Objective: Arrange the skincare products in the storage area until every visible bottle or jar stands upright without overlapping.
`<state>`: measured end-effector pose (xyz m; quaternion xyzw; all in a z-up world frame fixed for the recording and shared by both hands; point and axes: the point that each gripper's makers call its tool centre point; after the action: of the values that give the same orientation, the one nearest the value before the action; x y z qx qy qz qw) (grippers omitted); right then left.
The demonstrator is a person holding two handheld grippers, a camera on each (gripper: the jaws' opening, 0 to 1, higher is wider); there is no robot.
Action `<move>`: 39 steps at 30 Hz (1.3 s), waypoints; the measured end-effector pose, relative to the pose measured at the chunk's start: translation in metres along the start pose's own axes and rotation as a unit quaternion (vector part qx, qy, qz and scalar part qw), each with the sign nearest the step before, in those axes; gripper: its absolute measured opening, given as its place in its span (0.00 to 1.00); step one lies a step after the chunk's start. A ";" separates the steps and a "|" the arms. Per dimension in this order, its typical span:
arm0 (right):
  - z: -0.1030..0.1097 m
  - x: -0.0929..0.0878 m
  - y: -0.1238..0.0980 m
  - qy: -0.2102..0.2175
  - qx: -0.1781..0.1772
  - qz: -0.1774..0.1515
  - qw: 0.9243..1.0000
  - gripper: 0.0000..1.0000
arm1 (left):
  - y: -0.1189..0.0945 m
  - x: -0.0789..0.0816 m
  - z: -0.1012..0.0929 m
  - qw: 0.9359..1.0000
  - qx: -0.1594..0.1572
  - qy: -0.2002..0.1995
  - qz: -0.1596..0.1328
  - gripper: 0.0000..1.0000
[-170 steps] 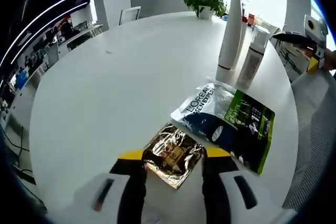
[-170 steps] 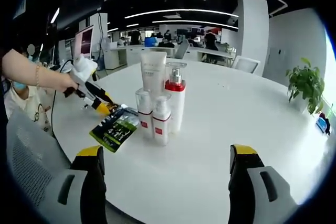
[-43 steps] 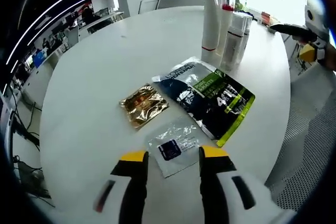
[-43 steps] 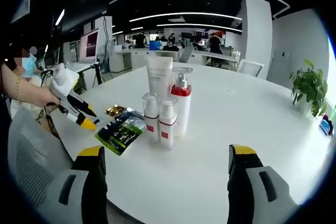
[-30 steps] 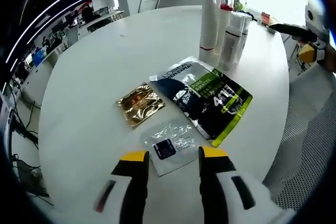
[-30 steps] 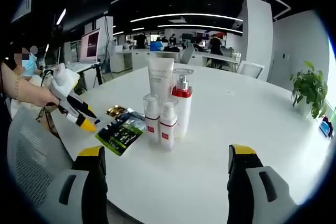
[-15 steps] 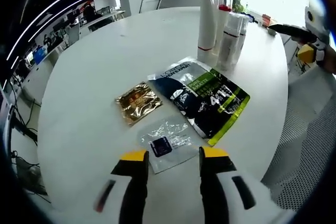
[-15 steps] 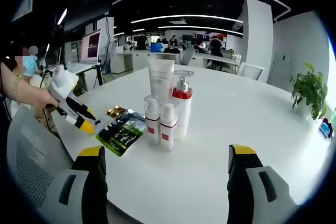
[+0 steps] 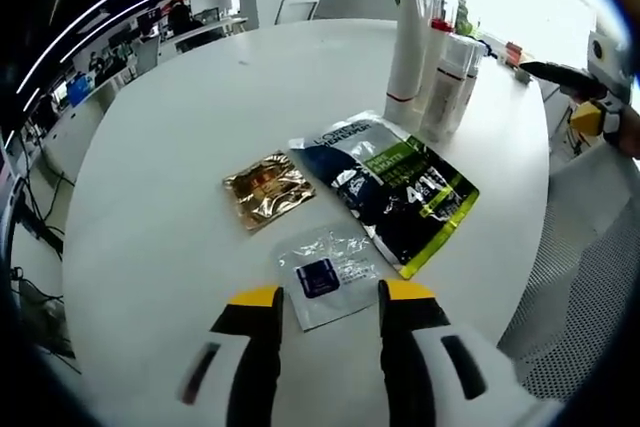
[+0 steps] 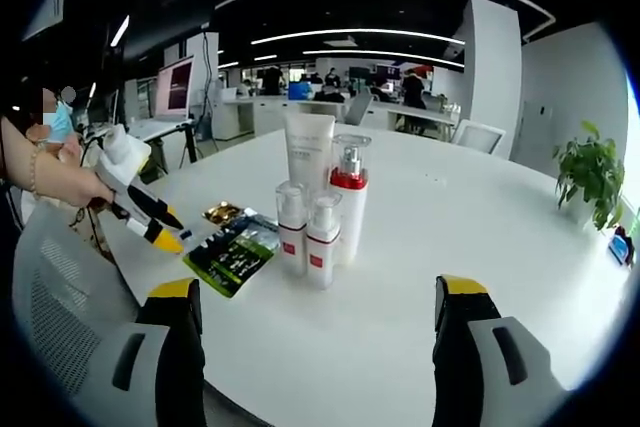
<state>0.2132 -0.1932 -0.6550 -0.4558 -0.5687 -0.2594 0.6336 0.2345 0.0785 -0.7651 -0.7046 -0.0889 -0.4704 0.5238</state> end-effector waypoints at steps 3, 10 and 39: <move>0.000 0.001 0.000 -0.001 0.001 -0.001 1.000 0.96 | -0.002 -0.001 0.001 1.000 0.005 -0.002 0.003 0.37; 0.001 0.000 0.000 -0.001 0.001 -0.001 1.000 0.96 | 0.001 0.020 -0.009 0.996 -0.035 0.073 -0.040 0.39; -0.001 0.000 0.000 -0.001 -0.002 0.003 1.000 0.96 | 0.015 0.012 0.014 0.999 -0.003 0.038 0.012 0.38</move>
<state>0.2133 -0.1938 -0.6553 -0.4587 -0.5676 -0.2583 0.6330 0.2583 0.0789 -0.7657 -0.6889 -0.0590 -0.4905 0.5304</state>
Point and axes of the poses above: the point that each gripper's makers call its tool centre point, and the gripper's own axes: y roughly forward along the fingers, z roughly to its left, x roughly out of its top, and after that the axes turned 10 degrees about -z, right-handed
